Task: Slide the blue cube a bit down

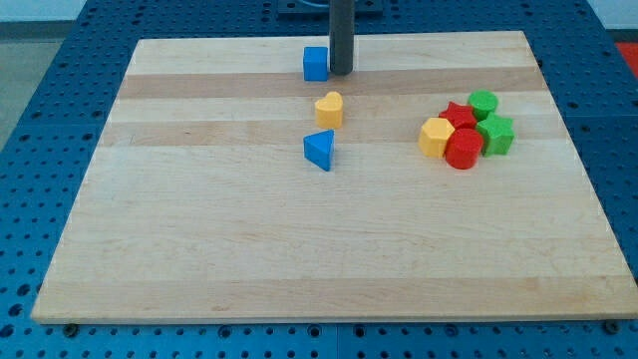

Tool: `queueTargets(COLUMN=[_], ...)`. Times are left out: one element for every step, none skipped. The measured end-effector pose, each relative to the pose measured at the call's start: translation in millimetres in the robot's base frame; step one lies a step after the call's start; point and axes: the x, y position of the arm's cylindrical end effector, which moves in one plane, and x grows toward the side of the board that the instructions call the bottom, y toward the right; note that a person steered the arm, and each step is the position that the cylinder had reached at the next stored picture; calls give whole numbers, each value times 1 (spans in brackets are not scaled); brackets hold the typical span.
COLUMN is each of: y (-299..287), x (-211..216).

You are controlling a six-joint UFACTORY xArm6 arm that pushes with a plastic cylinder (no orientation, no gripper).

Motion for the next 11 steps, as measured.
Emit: queueTargets(y=[-2,-24,-34,-34,-34,-34,-34,-34,-51,-75,-90], x=[-21,-23,-23,-21,-10,4,17,8,-2,-2,-2])
